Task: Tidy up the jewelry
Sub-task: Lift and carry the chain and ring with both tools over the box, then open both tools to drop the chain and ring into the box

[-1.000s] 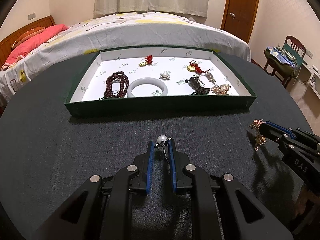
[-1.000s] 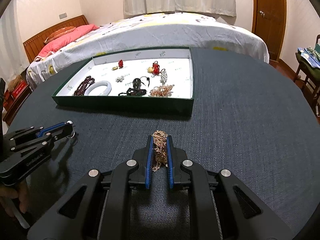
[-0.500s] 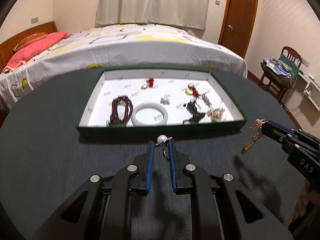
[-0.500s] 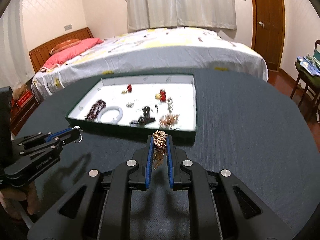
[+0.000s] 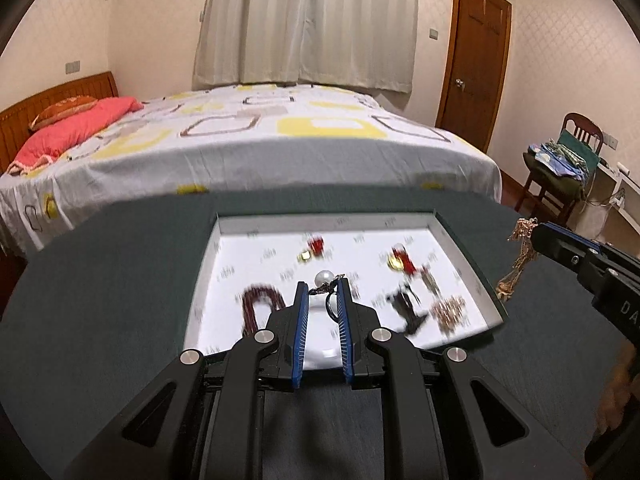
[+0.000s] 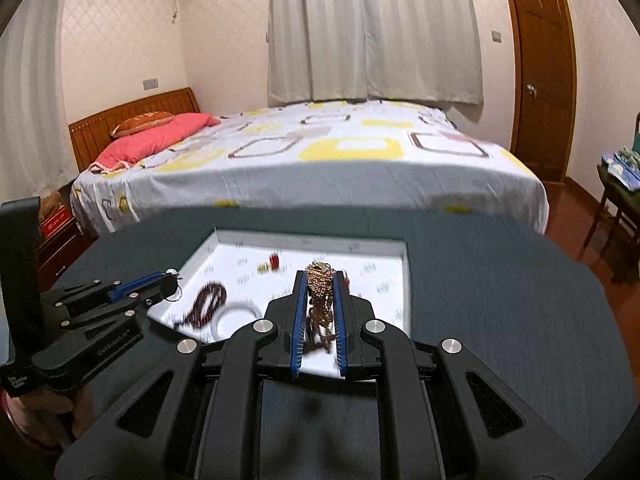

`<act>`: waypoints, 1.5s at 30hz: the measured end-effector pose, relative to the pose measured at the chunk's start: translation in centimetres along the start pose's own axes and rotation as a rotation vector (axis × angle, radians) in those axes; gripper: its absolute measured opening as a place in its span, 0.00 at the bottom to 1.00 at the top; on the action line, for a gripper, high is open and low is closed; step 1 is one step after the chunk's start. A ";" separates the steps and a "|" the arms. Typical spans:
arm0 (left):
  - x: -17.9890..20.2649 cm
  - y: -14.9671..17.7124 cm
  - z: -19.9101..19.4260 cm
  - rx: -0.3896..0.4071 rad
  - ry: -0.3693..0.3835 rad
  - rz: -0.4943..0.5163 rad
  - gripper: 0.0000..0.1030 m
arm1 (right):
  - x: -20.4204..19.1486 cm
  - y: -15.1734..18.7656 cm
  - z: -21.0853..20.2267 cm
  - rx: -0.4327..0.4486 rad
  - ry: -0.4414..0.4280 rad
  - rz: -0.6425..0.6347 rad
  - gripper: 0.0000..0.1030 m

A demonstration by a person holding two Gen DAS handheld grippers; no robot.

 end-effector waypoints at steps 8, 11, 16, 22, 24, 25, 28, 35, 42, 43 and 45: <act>-1.6 -2.7 3.8 0.030 -0.016 0.029 0.15 | -1.7 -2.8 4.2 0.044 -0.024 -0.013 0.13; -2.1 -3.0 5.1 0.031 -0.023 0.036 0.15 | -2.1 -3.2 5.9 0.048 -0.033 -0.012 0.13; -3.4 -3.1 7.7 0.024 -0.043 0.031 0.15 | -2.3 -3.2 9.2 0.045 -0.038 -0.003 0.13; -4.9 -2.1 10.6 -0.020 -0.066 0.018 0.15 | -2.3 -1.2 13.0 -0.017 -0.031 0.017 0.13; -5.2 -1.8 11.2 -0.034 -0.070 0.016 0.15 | -2.2 -0.4 14.1 -0.041 -0.020 0.015 0.13; -5.4 -1.6 11.5 -0.041 -0.072 0.017 0.15 | -2.2 -0.1 14.6 -0.051 -0.016 0.017 0.13; -5.6 -1.1 12.5 -0.069 -0.081 0.019 0.15 | -2.0 0.8 16.3 -0.097 0.002 0.019 0.13; -6.1 -0.3 13.6 -0.114 -0.097 0.013 0.15 | -1.8 2.5 18.8 -0.195 0.046 0.015 0.13; -6.1 0.0 14.3 -0.143 -0.100 0.017 0.15 | -1.6 3.1 19.7 -0.254 0.060 0.018 0.13; -6.1 0.0 14.4 -0.145 -0.099 0.016 0.15 | -1.6 3.1 19.7 -0.257 0.060 0.019 0.14; -6.1 -0.1 14.5 -0.152 -0.098 0.015 0.15 | -1.6 3.1 19.8 -0.262 0.059 0.019 0.14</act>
Point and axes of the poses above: each gripper's, at about its wrist camera, not at the fingertips, and z roughly the way its jaws point, x to its right, y to its underside, the point moved 2 cm from there along z, roughly the way its jaws point, and after that the axes turned 9 degrees about x, right-handed, at the moved point
